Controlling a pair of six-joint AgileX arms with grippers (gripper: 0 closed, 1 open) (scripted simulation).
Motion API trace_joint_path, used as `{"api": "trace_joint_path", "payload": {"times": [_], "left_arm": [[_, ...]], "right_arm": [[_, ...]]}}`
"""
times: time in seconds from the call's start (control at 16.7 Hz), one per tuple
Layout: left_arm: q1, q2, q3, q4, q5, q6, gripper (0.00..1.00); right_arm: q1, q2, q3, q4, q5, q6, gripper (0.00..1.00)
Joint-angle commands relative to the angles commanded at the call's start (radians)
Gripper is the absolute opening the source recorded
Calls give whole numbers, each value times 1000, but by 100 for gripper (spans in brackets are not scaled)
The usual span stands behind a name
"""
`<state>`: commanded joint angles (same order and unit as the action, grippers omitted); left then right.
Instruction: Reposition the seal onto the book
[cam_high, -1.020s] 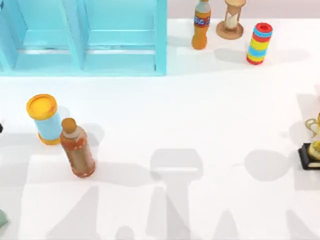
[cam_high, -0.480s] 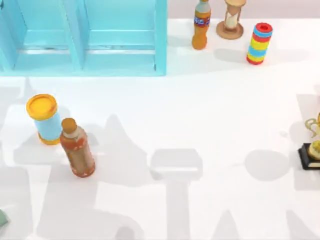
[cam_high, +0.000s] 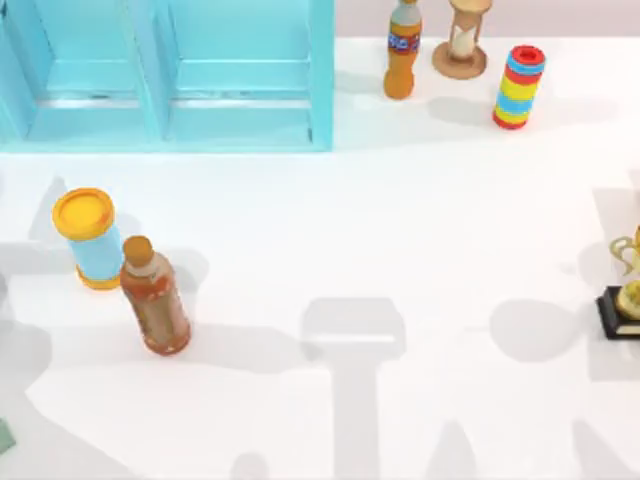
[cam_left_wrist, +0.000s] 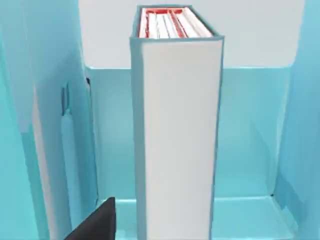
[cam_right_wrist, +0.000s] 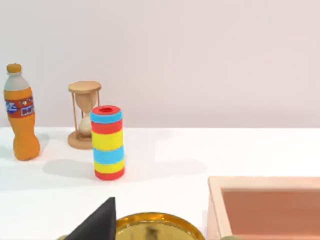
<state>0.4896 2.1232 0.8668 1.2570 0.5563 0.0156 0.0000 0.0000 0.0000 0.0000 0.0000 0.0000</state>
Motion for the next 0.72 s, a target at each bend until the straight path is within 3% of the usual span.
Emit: {"api": "trace_joint_path", "payload": {"times": [0.3,0.72], "left_arm": [[41,184,74,107,48,1,100],[34,197,89,101,43,2,100]], "right_arm": [[0,0,0,0,0,0,100],[0,0,0,0,0,0,100]]}}
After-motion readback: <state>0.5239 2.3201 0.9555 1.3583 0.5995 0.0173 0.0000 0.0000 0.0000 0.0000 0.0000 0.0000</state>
